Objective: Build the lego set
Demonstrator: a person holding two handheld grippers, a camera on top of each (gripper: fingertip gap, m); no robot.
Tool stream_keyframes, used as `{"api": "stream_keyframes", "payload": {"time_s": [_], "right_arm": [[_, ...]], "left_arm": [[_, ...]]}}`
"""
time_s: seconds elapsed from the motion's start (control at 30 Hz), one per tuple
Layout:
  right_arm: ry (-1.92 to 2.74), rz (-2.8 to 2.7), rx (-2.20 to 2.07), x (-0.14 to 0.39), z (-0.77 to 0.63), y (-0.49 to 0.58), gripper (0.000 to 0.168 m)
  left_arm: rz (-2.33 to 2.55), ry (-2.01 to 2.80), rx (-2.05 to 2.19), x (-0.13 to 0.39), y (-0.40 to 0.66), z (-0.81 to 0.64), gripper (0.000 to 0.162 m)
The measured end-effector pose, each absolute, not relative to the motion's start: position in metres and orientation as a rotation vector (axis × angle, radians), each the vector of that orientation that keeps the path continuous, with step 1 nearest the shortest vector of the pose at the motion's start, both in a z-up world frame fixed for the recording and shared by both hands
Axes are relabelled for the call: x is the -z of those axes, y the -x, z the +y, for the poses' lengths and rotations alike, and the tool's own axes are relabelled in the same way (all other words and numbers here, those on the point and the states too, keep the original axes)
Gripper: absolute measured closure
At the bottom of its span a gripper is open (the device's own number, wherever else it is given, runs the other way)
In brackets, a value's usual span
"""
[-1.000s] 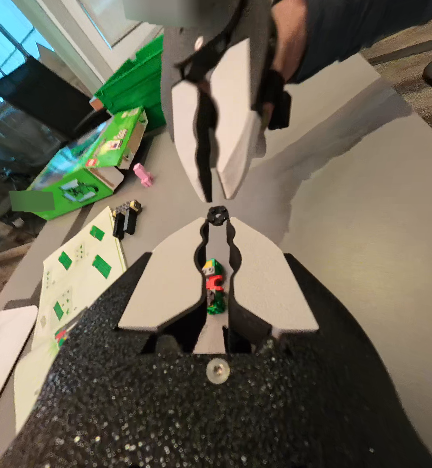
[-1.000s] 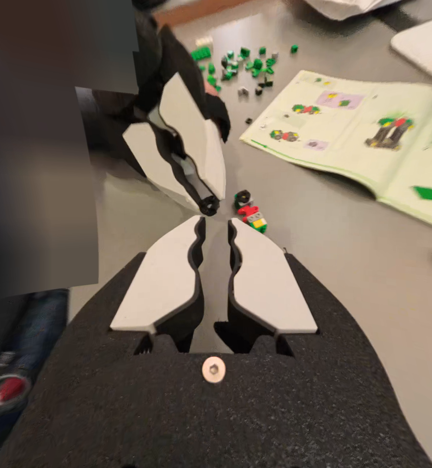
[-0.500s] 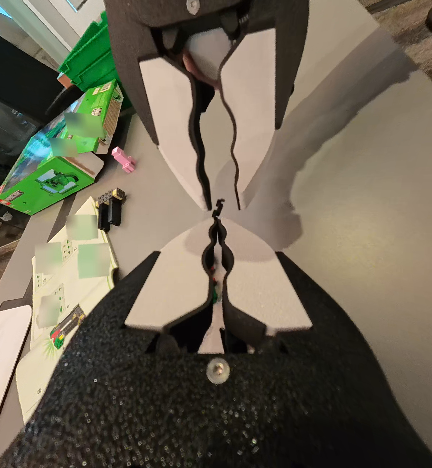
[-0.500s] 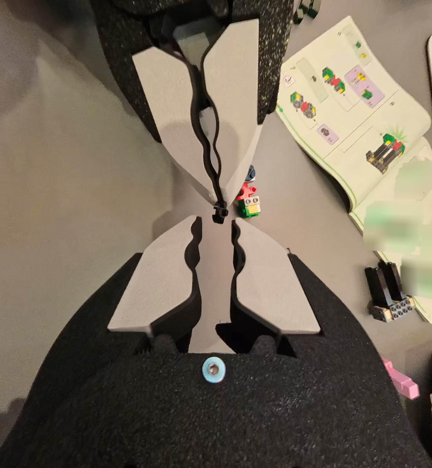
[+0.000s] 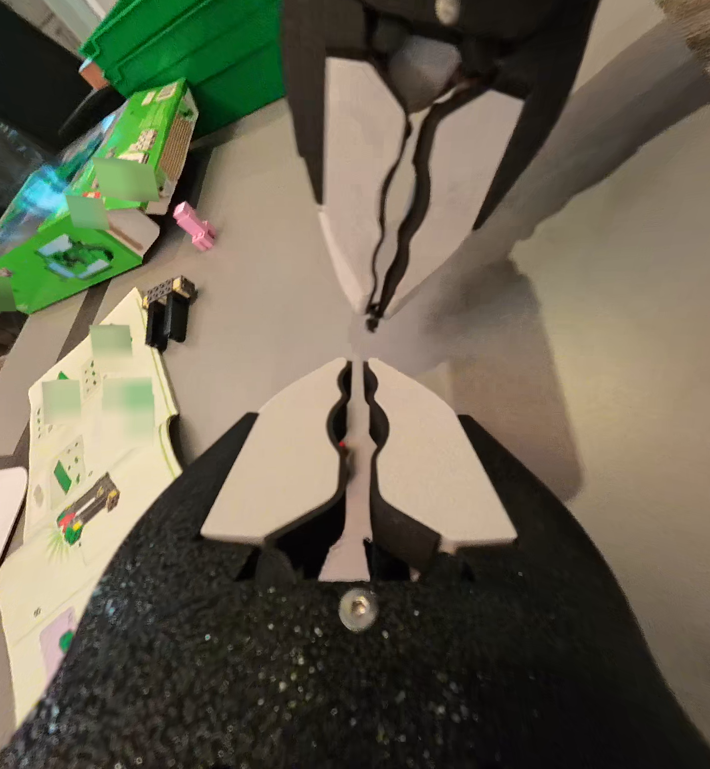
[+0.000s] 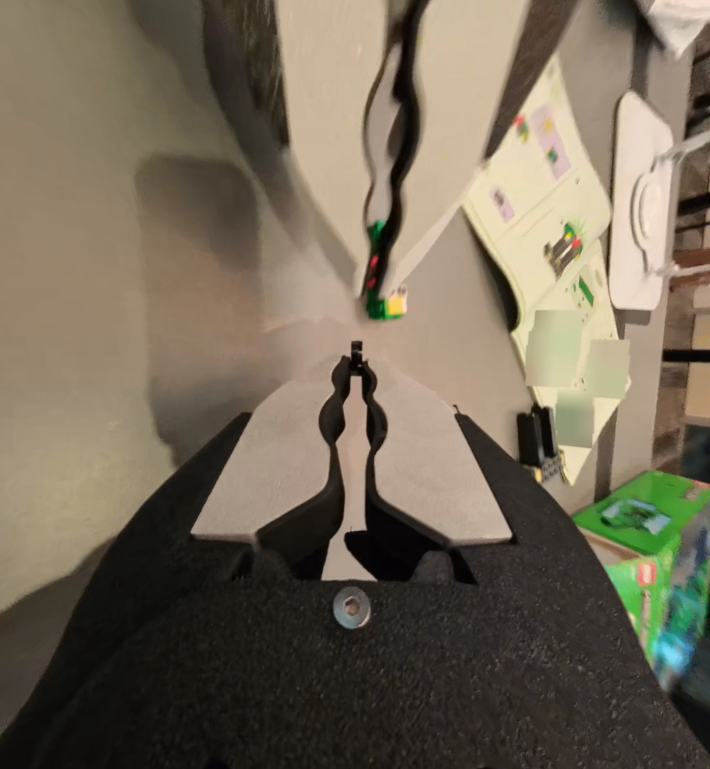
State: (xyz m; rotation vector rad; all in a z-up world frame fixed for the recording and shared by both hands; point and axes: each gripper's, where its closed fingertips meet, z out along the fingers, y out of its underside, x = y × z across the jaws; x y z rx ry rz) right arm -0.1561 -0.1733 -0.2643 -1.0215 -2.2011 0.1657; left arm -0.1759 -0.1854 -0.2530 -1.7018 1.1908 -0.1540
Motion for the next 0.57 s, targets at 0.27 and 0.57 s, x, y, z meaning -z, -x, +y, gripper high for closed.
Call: {"api": "stream_keyframes", "payload": {"time_s": [0.27,0.57], "right_arm": [[0.856,-2.358,0.232,0.298,-0.161,0.137,0.163],[0.750,-2.490,0.246,0.297,-0.168,0.132,0.150]], "left_arm": [[0.998,1.740,0.066,0.241,0.200,-0.171,0.162],[0.898,1.757,0.081,0.239,0.214,-0.167,0.160]]}}
